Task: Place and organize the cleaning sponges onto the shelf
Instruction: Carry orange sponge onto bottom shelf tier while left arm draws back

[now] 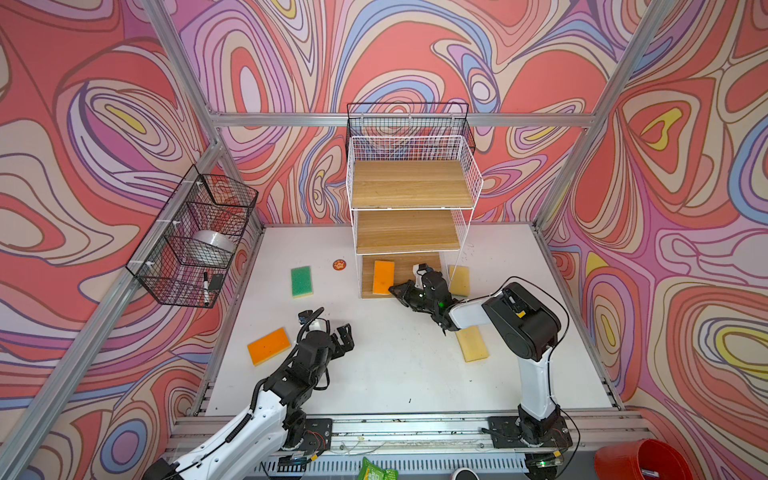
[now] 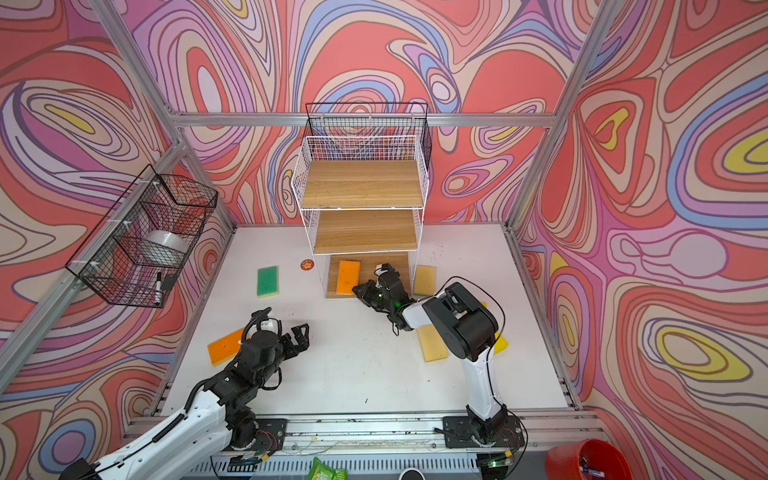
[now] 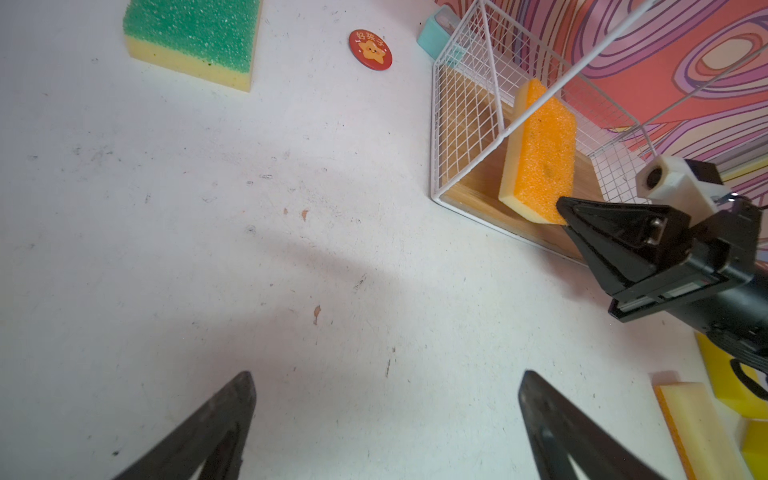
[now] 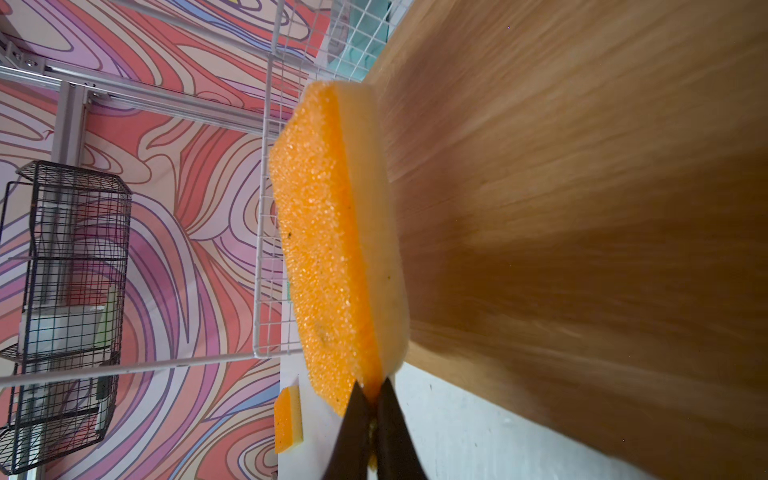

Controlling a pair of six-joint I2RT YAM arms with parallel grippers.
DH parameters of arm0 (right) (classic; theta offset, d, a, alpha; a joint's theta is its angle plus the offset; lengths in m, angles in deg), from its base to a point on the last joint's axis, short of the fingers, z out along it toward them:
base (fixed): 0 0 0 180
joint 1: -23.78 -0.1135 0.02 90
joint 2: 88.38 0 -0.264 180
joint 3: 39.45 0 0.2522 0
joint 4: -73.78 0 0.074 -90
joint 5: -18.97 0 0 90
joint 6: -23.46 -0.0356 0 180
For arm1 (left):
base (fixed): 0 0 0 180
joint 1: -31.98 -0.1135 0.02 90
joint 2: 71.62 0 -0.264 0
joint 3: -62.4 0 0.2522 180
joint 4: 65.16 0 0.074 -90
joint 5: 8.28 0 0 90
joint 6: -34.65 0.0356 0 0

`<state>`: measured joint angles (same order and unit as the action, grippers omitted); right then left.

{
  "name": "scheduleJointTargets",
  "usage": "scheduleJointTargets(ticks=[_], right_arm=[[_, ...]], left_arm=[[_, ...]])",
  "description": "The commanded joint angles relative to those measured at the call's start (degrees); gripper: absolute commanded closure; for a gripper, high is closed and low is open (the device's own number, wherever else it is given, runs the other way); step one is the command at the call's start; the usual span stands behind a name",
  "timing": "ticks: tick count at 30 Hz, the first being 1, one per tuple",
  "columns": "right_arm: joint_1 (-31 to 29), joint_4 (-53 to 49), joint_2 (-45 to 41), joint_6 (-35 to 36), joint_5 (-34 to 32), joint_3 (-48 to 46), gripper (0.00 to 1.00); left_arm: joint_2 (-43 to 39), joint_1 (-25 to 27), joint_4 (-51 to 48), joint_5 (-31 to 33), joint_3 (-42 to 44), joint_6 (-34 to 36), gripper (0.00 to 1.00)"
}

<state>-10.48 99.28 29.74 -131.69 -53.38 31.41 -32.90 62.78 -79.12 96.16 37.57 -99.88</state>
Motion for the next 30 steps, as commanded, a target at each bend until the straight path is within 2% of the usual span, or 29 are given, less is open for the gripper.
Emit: scheduleJointTargets(ticks=[1, 6, 10, 30], right_arm=[[-0.28, -3.26, 2.35, 1.39, -0.55, 3.07, 1.0], [-0.31, -11.45, 4.46, 5.18, 2.06, 9.83, 1.0], [-0.32, -14.2, 5.47, 5.75, 2.48, 11.68, 1.0], [-1.95, -14.67, 9.24, 2.04, 3.01, 15.55, 1.0]], left_arm=[[-0.53, -0.04, -0.38, 1.16, 0.63, 0.84, 0.0], [-0.16, -0.02, -0.67, 1.27, 0.25, 1.71, 0.0], [0.41, -0.05, -0.36, 1.78, 0.08, 1.56, 0.0], [1.55, 0.0, -1.31, 2.72, -0.72, 1.29, 0.0]])
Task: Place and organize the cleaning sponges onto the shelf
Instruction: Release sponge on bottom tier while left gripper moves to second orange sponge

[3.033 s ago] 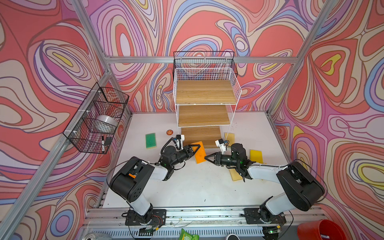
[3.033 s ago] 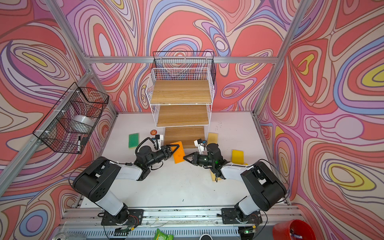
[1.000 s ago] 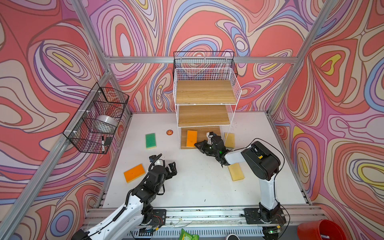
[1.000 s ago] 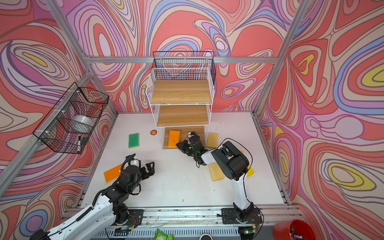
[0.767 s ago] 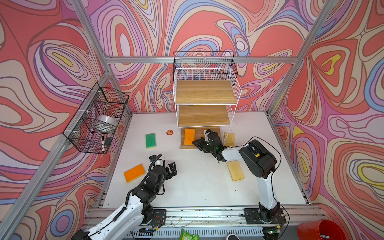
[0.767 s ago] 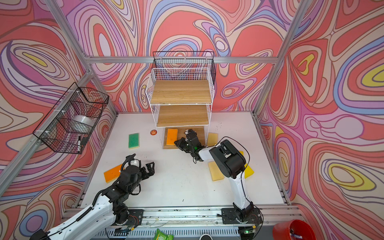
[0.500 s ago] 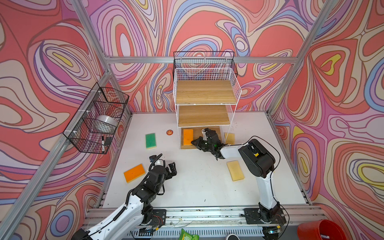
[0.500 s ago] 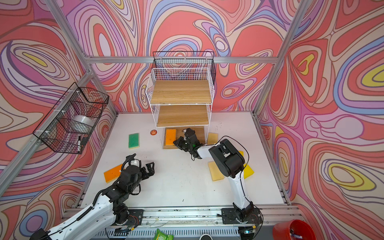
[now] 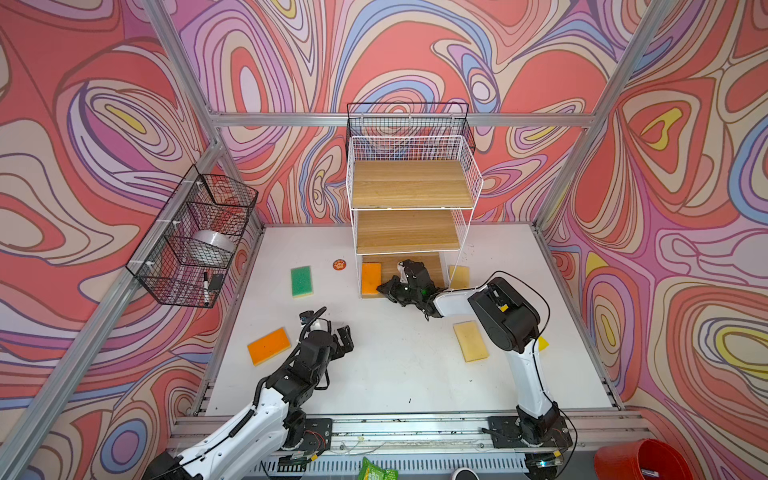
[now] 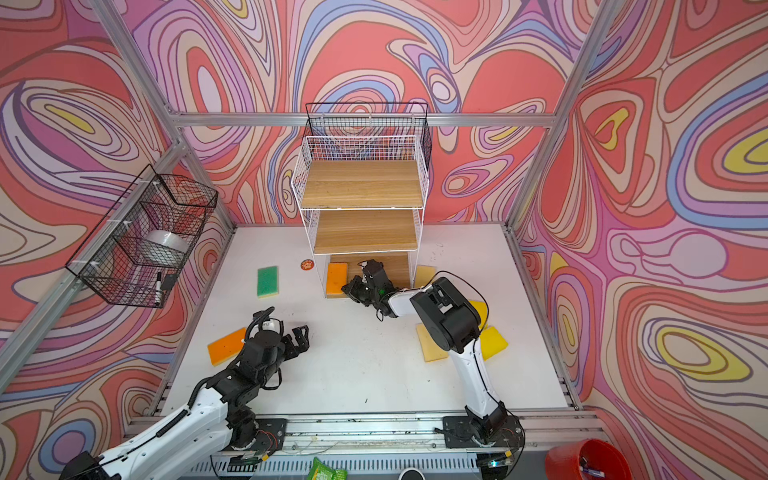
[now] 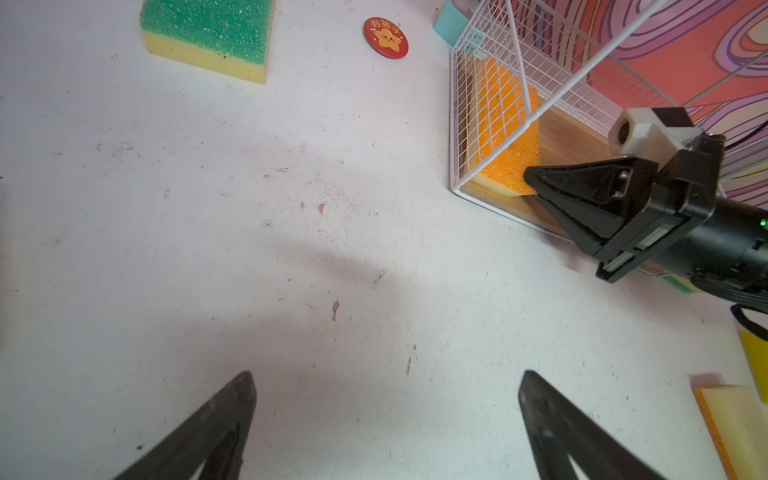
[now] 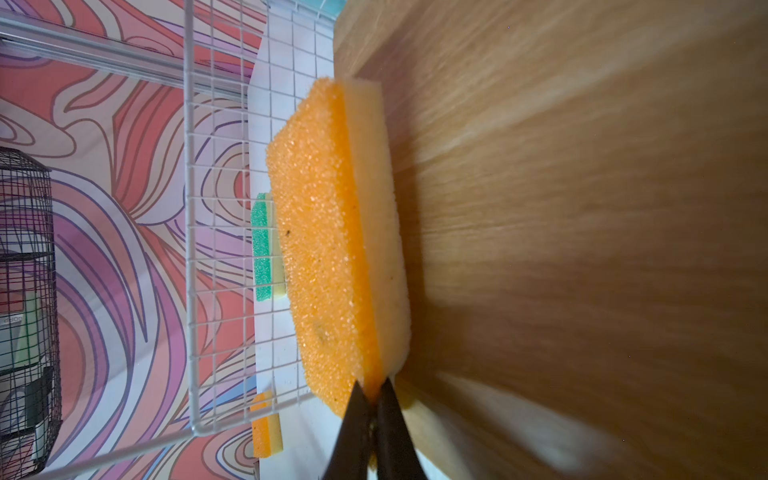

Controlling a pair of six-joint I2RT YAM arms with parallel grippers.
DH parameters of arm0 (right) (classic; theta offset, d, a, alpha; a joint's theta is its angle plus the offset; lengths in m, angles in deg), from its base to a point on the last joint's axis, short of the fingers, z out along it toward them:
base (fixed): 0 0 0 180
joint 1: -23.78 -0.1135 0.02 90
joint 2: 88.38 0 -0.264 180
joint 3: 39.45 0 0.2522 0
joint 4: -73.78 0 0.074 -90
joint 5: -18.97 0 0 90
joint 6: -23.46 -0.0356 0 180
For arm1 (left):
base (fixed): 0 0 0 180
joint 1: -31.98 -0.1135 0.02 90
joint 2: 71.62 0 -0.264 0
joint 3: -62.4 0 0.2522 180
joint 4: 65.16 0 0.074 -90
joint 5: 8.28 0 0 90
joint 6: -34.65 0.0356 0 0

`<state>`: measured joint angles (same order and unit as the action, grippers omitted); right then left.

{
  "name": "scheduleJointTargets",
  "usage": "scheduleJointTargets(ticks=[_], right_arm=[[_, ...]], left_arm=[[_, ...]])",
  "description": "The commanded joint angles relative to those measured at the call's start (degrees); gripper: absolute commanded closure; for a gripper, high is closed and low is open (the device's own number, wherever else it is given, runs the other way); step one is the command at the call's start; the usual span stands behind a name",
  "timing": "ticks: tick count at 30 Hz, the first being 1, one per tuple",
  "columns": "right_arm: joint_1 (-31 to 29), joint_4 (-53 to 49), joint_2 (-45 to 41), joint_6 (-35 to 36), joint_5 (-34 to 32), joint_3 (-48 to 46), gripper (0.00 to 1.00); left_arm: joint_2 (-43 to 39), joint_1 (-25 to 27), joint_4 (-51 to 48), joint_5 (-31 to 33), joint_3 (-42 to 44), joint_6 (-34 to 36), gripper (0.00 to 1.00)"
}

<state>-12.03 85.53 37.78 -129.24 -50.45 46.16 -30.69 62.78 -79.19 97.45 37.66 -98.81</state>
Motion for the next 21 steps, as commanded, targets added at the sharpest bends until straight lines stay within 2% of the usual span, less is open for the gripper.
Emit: scheduleJointTargets(ticks=[1, 15, 18, 21], right_arm=[[-0.49, -0.94, 1.11, -0.38, 0.08, 0.72, 1.0], [-0.8, -1.82, -1.2, 0.01, -0.71, -1.29, 0.99], [-0.79, -2.05, -1.51, 0.21, -0.67, -1.63, 0.75], [-0.76, -2.12, -1.67, 0.66, -0.64, -1.98, 0.61]], left_arm=[[-1.01, -0.05, -1.54, 1.49, -0.79, 0.3, 0.0], [-2.87, -0.05, -3.07, 2.45, -0.61, 0.07, 0.0], [-3.29, -0.03, -5.98, 4.31, -1.57, -0.83, 0.0], [-4.19, 0.0, -8.83, 6.14, -2.55, -1.19, 0.0]])
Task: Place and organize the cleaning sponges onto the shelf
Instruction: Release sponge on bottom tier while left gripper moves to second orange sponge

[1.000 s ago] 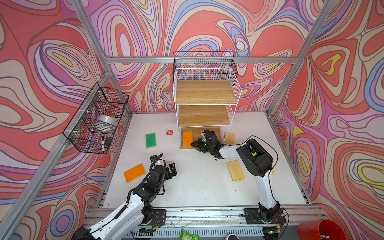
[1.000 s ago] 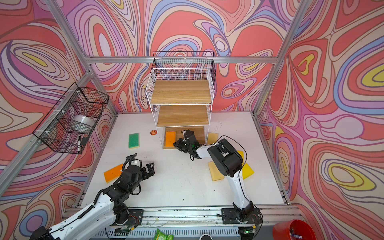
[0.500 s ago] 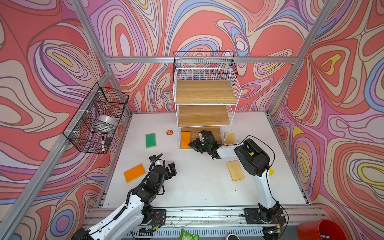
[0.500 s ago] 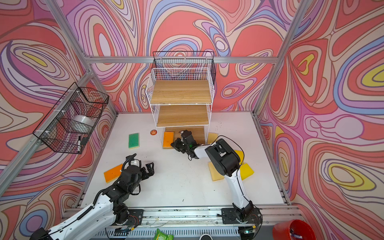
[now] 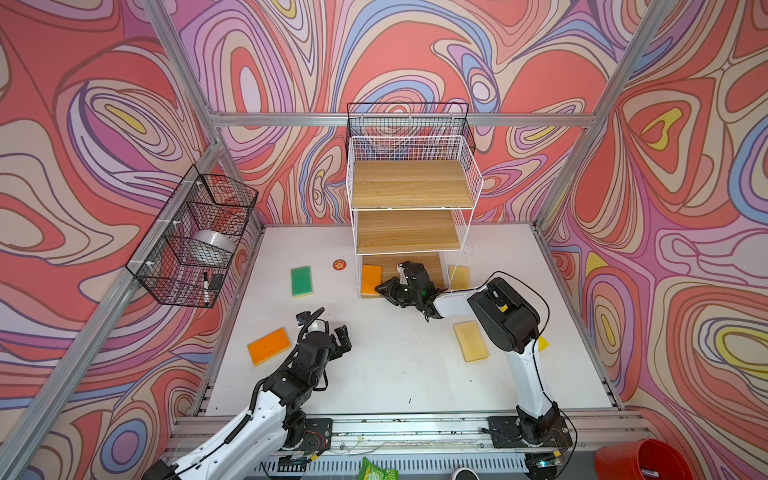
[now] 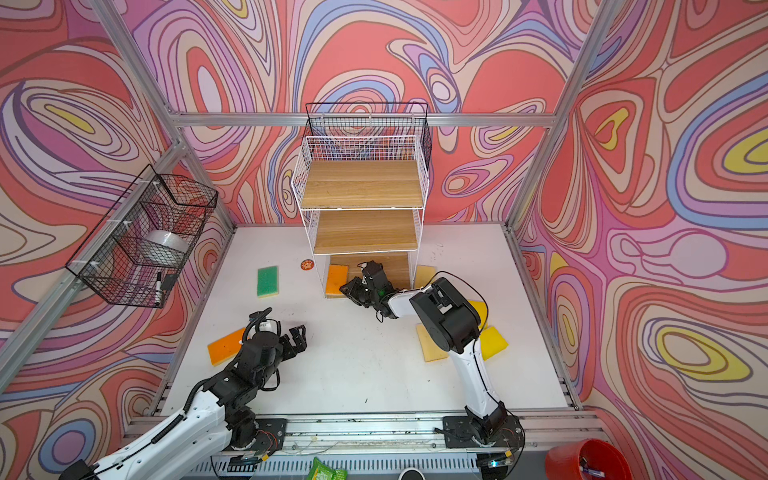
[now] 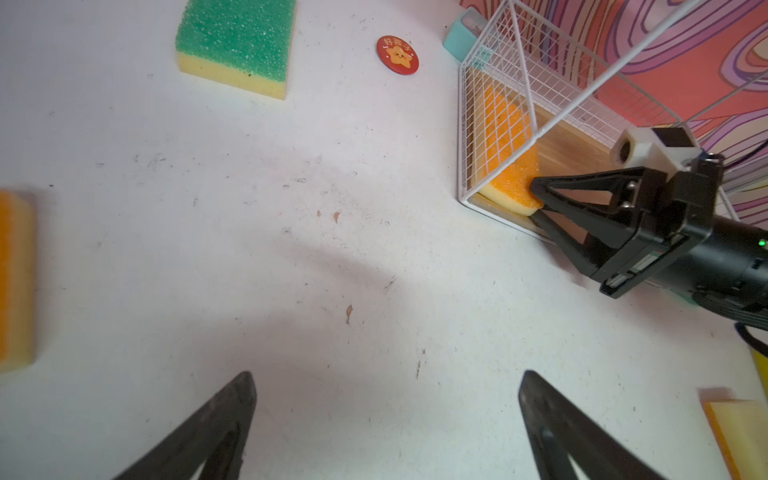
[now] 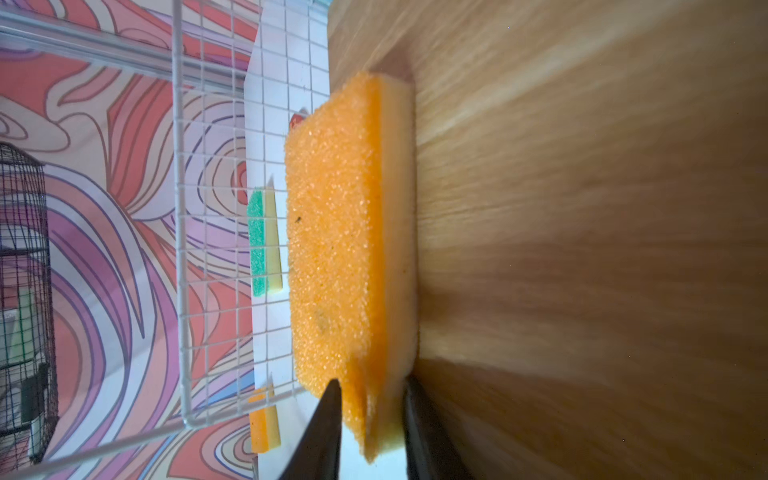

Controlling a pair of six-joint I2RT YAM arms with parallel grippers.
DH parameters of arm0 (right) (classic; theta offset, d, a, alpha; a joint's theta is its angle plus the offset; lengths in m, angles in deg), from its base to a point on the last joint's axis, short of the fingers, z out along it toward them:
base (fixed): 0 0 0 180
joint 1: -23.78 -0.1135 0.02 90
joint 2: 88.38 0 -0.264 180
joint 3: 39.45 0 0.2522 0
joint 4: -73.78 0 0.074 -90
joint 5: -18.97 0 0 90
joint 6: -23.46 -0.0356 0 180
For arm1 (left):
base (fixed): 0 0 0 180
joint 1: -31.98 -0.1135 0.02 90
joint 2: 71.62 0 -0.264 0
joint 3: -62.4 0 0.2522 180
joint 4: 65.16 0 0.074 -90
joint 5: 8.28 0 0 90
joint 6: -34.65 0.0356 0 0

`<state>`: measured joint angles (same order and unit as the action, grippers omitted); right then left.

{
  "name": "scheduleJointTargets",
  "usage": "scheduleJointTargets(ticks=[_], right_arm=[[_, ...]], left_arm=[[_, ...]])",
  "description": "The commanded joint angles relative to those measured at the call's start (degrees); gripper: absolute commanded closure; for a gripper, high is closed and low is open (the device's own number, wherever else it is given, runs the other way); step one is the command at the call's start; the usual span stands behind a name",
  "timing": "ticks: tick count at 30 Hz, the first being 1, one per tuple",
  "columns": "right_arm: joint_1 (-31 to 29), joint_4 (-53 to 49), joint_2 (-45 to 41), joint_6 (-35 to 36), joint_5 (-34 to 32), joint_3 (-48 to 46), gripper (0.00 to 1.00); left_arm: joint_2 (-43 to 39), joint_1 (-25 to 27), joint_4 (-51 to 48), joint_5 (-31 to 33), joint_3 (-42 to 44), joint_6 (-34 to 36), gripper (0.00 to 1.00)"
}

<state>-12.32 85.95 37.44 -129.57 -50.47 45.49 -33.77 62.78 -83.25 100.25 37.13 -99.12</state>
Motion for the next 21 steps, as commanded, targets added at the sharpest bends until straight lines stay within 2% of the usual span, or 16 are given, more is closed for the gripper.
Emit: scheduleJointTargets(ticks=[1, 8, 13, 18, 21], right_arm=[[-0.51, -2.62, -1.52, 1.2, -0.61, -1.41, 0.57], [-0.48, -1.69, -3.97, 1.76, -0.72, -3.96, 0.48], [-0.47, -1.16, -6.66, 2.47, -0.43, -6.06, 0.39], [-0.49, -0.6, -10.42, 3.36, 0.1, -9.53, 0.38], [-0.51, 0.31, -13.4, 3.87, 0.01, -13.33, 0.38]], left_arm=[[-1.48, -0.07, -5.12, 3.23, -2.28, -1.0, 0.0], [-1.31, -0.08, -7.59, 2.39, -3.95, -2.96, 0.01], [1.13, -0.21, -12.81, 1.74, -8.43, -3.23, 0.03], [3.72, -1.55, -19.43, -0.3, -13.61, -3.69, 0.05], [5.25, -2.94, -24.28, -1.53, -16.73, -4.78, 0.12]])
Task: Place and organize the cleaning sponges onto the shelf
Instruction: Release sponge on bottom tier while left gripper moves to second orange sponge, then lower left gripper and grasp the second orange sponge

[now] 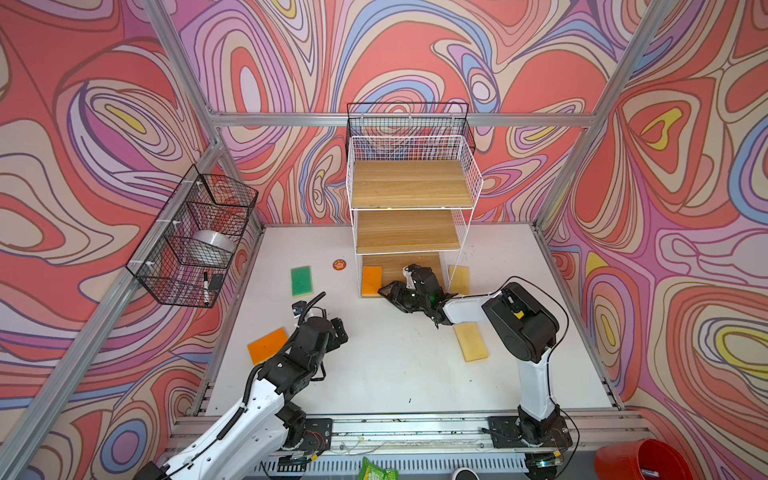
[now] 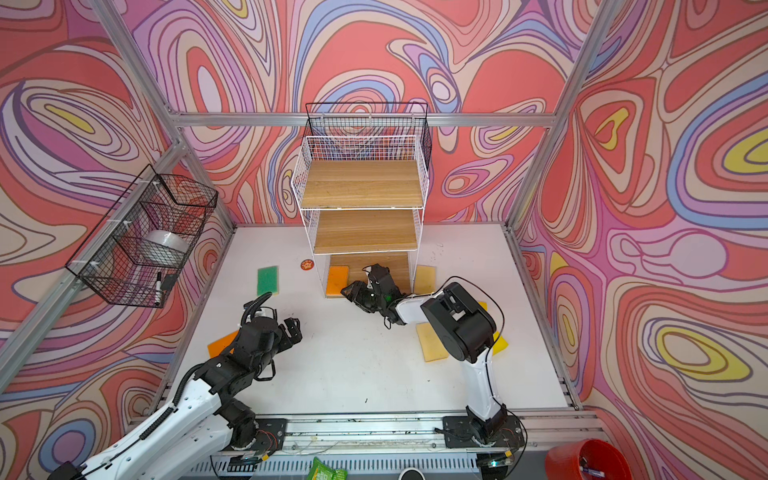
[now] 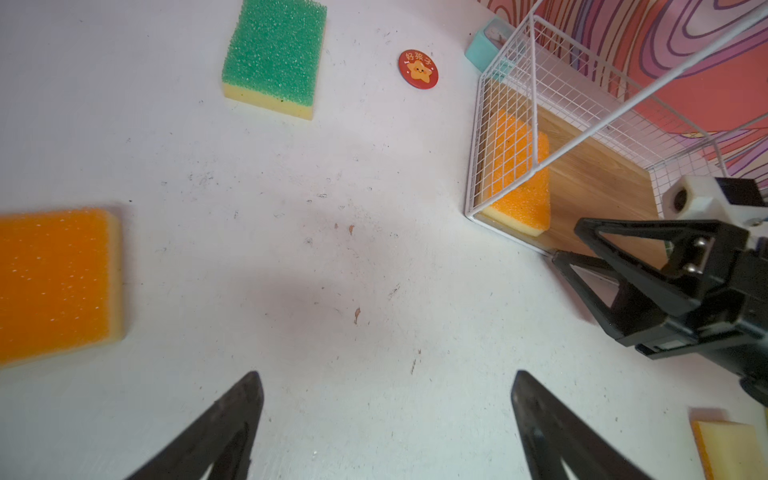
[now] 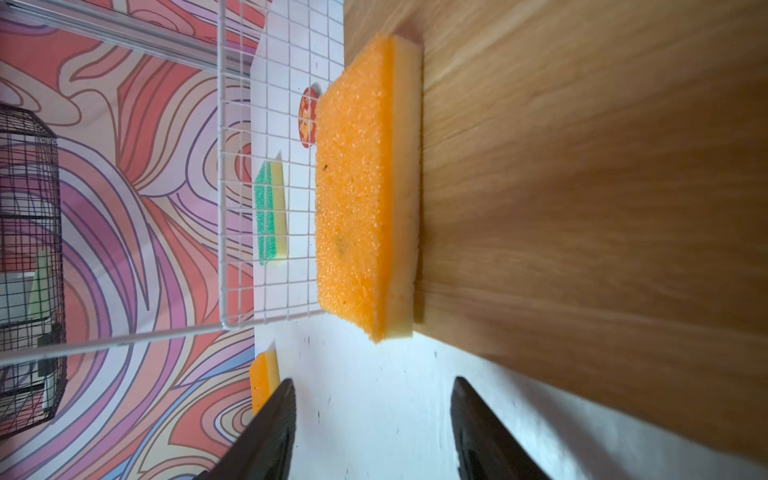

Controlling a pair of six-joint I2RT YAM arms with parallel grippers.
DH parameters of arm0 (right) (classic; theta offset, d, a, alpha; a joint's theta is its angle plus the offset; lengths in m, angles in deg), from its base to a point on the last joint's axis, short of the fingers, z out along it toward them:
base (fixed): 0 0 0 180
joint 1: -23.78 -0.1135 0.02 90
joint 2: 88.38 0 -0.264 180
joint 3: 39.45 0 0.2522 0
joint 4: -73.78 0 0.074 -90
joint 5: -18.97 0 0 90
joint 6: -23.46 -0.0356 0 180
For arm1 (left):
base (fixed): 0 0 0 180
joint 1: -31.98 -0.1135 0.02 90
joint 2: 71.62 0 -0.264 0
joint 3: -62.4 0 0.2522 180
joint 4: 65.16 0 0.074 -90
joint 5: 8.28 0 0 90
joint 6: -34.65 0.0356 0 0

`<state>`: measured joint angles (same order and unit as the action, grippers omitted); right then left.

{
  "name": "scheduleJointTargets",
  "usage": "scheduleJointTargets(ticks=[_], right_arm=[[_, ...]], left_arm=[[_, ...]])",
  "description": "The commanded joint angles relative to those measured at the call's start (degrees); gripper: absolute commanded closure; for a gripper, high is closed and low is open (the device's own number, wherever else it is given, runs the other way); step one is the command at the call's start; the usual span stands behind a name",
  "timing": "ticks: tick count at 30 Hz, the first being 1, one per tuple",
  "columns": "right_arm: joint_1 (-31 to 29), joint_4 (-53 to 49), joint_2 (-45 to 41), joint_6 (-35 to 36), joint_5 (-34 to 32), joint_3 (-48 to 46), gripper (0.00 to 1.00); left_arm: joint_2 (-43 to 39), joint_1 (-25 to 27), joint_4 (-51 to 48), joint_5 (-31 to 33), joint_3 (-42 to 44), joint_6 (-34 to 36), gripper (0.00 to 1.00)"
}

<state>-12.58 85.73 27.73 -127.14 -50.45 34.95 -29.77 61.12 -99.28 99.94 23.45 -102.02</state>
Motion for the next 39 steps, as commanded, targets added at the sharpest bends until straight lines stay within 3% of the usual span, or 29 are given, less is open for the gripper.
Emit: scheduleJointTargets(ticks=[1, 3, 9, 13, 19, 27, 32, 39], right_arm=[[-0.25, 1.15, -4.53, 1.49, 0.06, -4.05, 0.38], [-0.2, 2.68, -6.6, 1.45, 0.57, -7.14, 0.38], [-0.2, 3.05, -14.22, 3.94, 2.78, -15.24, 0.38], [-0.2, -1.43, -23.22, 8.38, 2.64, -19.56, 0.36], [-0.12, -6.87, -34.38, 13.87, 1.55, -25.74, 0.3], [0.04, -11.28, -42.35, 18.28, 1.3, -28.84, 0.23], [0.75, -11.27, -43.75, 19.29, 2.57, -29.43, 0.16], [1.72, -8.98, -43.36, 18.26, 4.01, -30.94, 0.15]], left_arm=[[2.26, -2.49, -10.6, -1.72, -3.78, -2.7, 0.15], [5.62, -5.65, -15.57, -3.75, -8.59, -2.78, 0.19], [11.44, -9.65, -23.09, -1.0, -15.57, -1.54, 0.18], [14.13, -14.31, -25.05, -1.58, -18.97, 0.06, 0.11], [19.21, -25.69, -26.79, -7.76, -21.1, 4.64, 0.04], [31.82, -26.95, -29.33, -0.67, -26.65, 8.37, 0.11], [37.71, -27.85, -29.5, 0.45, -28.18, 11.03, 0.13], [42.5, -30.62, -27.24, 1.17, -28.32, 12.15, 0.2]])
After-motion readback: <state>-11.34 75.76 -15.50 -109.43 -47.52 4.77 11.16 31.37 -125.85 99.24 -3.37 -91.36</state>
